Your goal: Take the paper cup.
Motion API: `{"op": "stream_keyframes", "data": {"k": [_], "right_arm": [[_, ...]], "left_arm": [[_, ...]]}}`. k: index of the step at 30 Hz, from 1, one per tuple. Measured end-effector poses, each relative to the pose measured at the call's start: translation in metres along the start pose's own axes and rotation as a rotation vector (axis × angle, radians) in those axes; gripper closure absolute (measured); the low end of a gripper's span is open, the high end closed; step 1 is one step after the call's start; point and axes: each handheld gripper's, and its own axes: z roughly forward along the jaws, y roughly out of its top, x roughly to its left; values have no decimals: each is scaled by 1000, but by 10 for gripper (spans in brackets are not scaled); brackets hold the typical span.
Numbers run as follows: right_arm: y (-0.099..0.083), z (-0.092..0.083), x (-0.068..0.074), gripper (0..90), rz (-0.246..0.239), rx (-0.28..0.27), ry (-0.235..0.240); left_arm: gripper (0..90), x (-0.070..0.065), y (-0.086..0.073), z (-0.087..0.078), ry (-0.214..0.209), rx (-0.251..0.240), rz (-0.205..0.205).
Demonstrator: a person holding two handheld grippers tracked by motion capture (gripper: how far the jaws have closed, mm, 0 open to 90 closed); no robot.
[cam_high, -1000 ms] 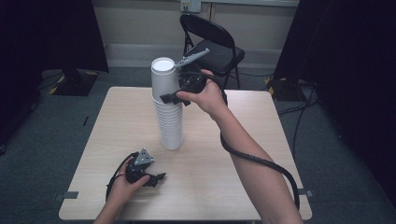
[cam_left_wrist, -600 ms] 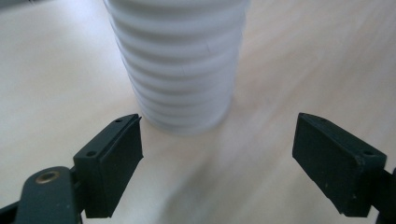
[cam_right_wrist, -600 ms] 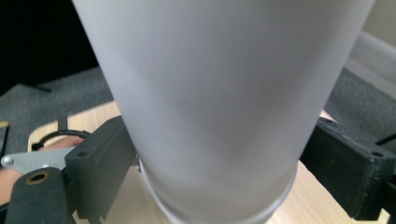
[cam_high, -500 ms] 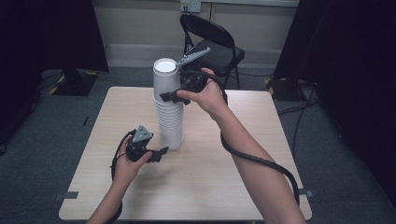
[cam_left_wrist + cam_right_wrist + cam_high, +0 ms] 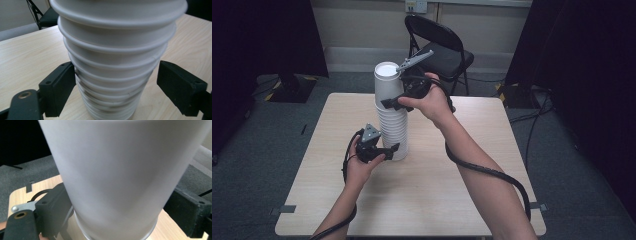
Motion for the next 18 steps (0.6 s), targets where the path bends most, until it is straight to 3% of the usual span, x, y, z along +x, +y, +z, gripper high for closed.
{"op": "stream_keyframes", "data": {"k": [2, 5, 18], "right_arm": [[0, -1, 0, 125, 0, 3, -3], [0, -3, 0, 131, -3, 0, -5], [5, -15, 0, 166, -5, -24, -10]], "left_arm": [[145, 0, 0, 1, 0, -1, 4], [163, -2, 0, 2, 23, 2, 44], [193, -1, -1, 0, 17, 1, 42]]}}
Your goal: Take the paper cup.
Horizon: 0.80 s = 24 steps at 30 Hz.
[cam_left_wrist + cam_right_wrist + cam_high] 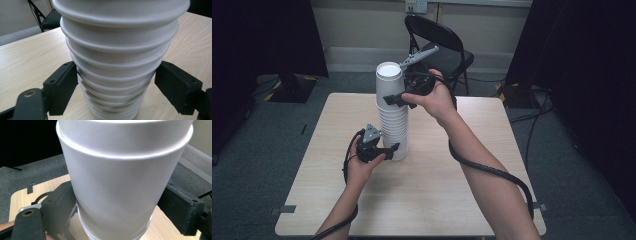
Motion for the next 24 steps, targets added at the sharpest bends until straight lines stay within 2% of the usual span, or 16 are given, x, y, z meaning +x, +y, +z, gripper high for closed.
{"op": "stream_keyframes", "data": {"k": [2, 4, 6, 10, 12, 14, 17, 21, 24], "right_arm": [[0, 0, 0, 163, 5, -5, -3], [0, 2, 0, 145, 19, 0, 9], [-1, 10, 0, 115, 17, 37, 4], [-1, 16, 1, 110, 5, 38, -8], [1, 19, 0, 111, 12, 32, -6], [1, 19, 0, 114, 14, 34, -5], [3, 17, 2, 127, -18, 42, -16], [4, 14, 1, 133, -13, 47, -12], [5, 10, -1, 145, 1, 25, -7]], "left_arm": [[201, 0, 0, 0, -1, 4, -2], [204, 0, 1, 0, -4, 10, 13], [204, -1, 1, 0, -2, 11, 16], [205, 1, 1, -1, -5, 8, 4], [211, 1, 1, -1, -7, 16, 18], [217, 1, 1, -1, -8, 15, 18], [223, 1, 1, -1, -10, 16, 25], [224, 0, 1, -1, -8, 15, 34], [224, 0, 1, -1, -8, 14, 32]]}}
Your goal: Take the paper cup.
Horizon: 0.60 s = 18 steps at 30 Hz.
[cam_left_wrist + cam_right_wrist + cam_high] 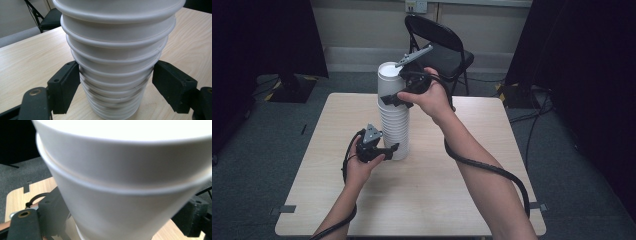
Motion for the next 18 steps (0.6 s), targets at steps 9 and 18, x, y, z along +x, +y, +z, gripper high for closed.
{"op": "stream_keyframes", "data": {"k": [9, 18], "right_arm": [[3, -5, 0, 160, 2, -3, -7], [6, -8, -2, 170, 9, 6, 0]], "left_arm": [[229, 0, 1, 1, -4, 4, 6], [241, 0, 1, 1, -7, 5, 11]]}}
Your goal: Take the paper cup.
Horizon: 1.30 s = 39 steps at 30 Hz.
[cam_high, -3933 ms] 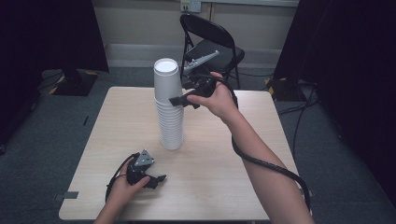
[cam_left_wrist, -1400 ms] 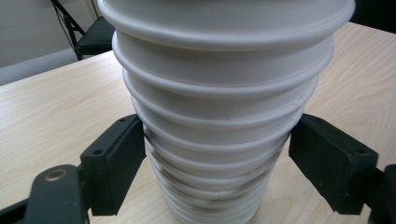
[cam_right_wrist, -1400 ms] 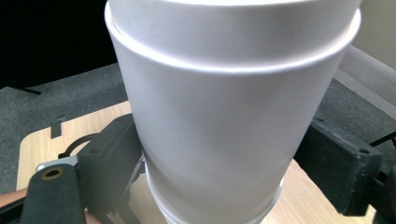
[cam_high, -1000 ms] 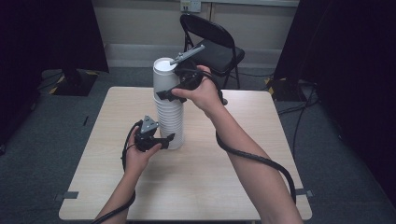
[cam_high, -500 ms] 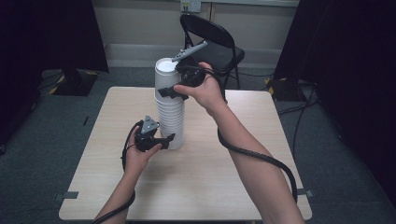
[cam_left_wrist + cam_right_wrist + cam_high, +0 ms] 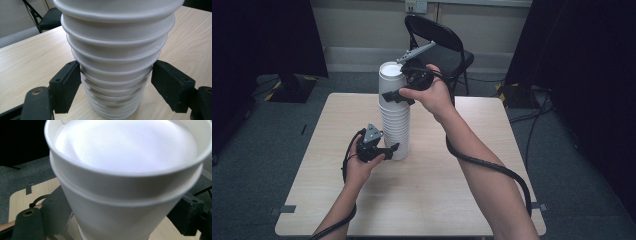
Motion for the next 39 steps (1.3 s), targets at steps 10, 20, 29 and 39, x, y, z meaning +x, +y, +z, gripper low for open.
{"op": "stream_keyframes", "data": {"k": [10, 20, 29, 39], "right_arm": [[9, -16, -2, 171, 16, -37, -4], [1, -11, -2, 165, 33, -40, -10], [-1, -6, 0, 161, 20, -12, -18], [-2, -2, 1, 154, 32, -8, -16]], "left_arm": [[250, 0, 1, 0, -7, 2, -5], [202, 3, 2, -6, -26, 2, -39], [158, 10, 27, -33, -32, -47, -37], [157, 17, 66, -56, -68, -102, -24]]}}
